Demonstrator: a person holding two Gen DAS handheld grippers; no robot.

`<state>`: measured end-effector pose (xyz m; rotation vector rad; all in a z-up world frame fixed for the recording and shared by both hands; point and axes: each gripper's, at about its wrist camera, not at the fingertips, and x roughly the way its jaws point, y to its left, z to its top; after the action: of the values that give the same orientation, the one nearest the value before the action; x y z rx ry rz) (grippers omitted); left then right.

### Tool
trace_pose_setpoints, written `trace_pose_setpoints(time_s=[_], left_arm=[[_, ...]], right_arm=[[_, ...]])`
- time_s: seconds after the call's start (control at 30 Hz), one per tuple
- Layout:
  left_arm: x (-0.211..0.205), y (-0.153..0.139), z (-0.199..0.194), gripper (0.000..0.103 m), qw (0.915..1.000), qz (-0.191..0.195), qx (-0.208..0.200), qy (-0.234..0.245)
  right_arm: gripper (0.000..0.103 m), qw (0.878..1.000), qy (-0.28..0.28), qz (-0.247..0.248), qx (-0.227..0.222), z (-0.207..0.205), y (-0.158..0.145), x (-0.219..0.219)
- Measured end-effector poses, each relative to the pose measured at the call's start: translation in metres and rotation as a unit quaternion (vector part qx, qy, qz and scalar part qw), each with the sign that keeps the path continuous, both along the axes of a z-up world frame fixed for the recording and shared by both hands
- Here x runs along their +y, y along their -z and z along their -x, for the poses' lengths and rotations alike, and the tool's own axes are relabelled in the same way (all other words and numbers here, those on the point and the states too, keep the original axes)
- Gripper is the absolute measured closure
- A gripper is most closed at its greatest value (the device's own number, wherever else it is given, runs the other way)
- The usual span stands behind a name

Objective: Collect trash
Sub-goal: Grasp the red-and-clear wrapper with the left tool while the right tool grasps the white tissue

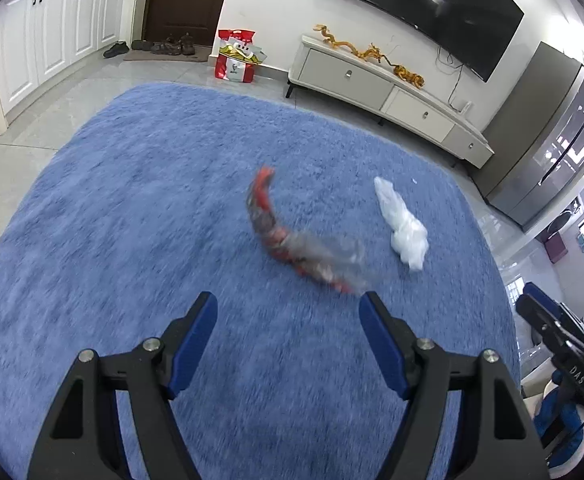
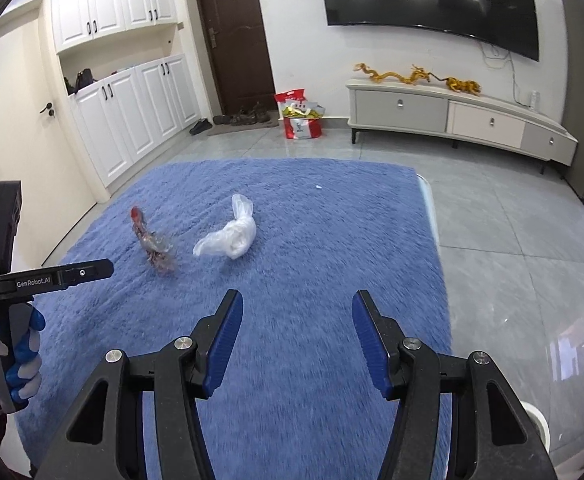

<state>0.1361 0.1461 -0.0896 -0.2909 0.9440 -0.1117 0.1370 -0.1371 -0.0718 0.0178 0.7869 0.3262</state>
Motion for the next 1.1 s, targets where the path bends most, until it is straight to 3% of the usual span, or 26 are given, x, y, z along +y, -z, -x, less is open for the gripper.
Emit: trace_pose_setpoints(time_s=[0.3, 0.53, 0.73, 0.8, 0.97, 1.1], left_arm=[[-0.004, 0.015, -0.044, 0.034, 1.0000, -0.006, 0.003, -0.001], [0.001, 0.027, -0.061, 0.065, 1.0000, -0.005, 0.008, 0.000], [0.008, 0.031, -0.060, 0.077, 1.0000, 0.001, -0.007, -0.007], [0.009, 0.031, -0.057, 0.078, 0.9999, -0.001, -0.013, -0.007], [0.008, 0.031, -0.042, 0.079, 0.9998, -0.005, -0.018, -0.007], [0.013, 0.026, -0.027, 0.080, 0.9997, -0.002, -0.019, -0.012]], right_arm=[[0.047, 0.999, -0.037, -0.010, 0.003, -0.060, 0.010, 0.037], [0.047, 0.998, -0.058, -0.030, 0.024, -0.101, 0.027, 0.066], [0.047, 0.996, -0.067, -0.026, 0.046, -0.114, 0.044, 0.080], [0.051, 0.996, -0.069, -0.022, 0.052, -0.115, 0.048, 0.082], [0.074, 0.994, -0.086, -0.019, 0.060, -0.114, 0.053, 0.090], [0.074, 0.994, -0.088, -0.022, 0.062, -0.107, 0.052, 0.090]])
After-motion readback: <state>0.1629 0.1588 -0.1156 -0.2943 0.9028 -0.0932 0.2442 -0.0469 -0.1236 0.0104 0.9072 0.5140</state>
